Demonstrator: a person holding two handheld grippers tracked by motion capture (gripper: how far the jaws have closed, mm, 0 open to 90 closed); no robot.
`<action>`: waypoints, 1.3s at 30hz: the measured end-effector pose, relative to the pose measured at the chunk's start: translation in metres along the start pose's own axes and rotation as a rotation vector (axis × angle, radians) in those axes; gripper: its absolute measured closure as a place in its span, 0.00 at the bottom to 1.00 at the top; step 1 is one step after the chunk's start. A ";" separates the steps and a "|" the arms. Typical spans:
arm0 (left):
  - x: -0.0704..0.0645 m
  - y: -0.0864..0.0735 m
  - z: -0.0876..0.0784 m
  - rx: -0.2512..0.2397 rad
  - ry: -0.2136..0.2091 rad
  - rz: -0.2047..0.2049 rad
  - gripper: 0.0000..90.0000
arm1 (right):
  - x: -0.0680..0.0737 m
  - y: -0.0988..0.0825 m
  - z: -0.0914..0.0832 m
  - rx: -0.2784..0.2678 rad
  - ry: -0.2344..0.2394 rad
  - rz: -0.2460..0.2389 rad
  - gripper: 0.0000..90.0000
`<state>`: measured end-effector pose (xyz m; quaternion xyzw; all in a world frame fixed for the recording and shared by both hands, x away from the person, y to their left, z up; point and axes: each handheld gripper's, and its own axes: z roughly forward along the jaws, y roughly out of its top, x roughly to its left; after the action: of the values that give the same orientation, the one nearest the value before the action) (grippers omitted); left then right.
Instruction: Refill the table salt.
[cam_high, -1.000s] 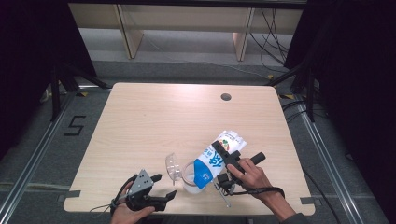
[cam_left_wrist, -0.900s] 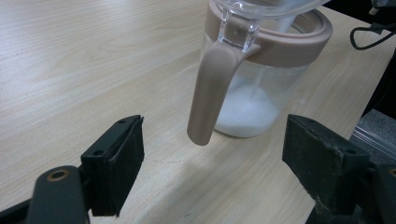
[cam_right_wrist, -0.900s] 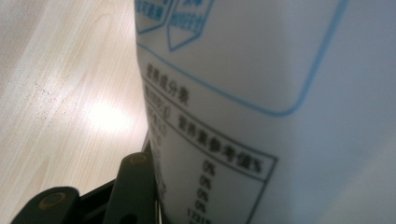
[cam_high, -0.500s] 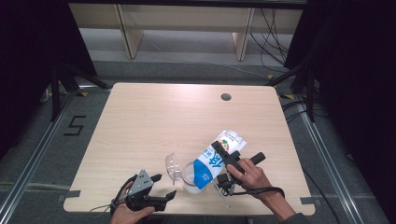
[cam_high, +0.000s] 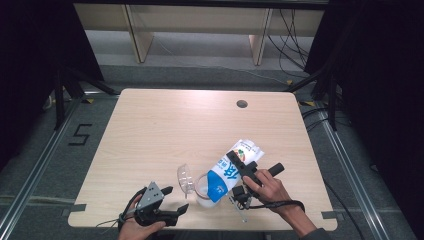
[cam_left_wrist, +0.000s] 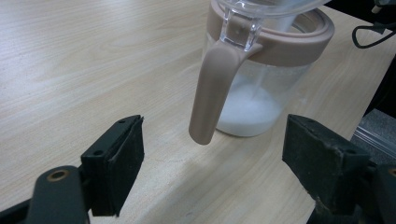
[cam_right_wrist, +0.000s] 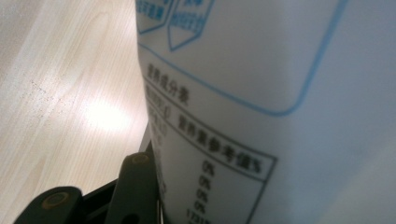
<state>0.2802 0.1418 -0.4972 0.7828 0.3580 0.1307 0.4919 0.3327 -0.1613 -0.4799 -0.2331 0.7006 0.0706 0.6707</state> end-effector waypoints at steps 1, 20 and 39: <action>0.001 0.000 -0.001 0.006 0.003 0.017 0.23 | 0.000 0.000 0.000 0.000 -0.001 0.000 0.65; 0.001 0.000 0.000 -0.002 -0.002 0.009 0.23 | 0.003 0.001 0.000 -0.008 0.007 0.014 0.66; -0.001 0.000 -0.001 0.003 0.002 0.001 0.23 | 0.001 0.000 0.001 -0.009 -0.020 -0.012 0.66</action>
<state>0.2792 0.1415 -0.4965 0.7836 0.3582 0.1313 0.4903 0.3336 -0.1609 -0.4807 -0.2396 0.6921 0.0722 0.6771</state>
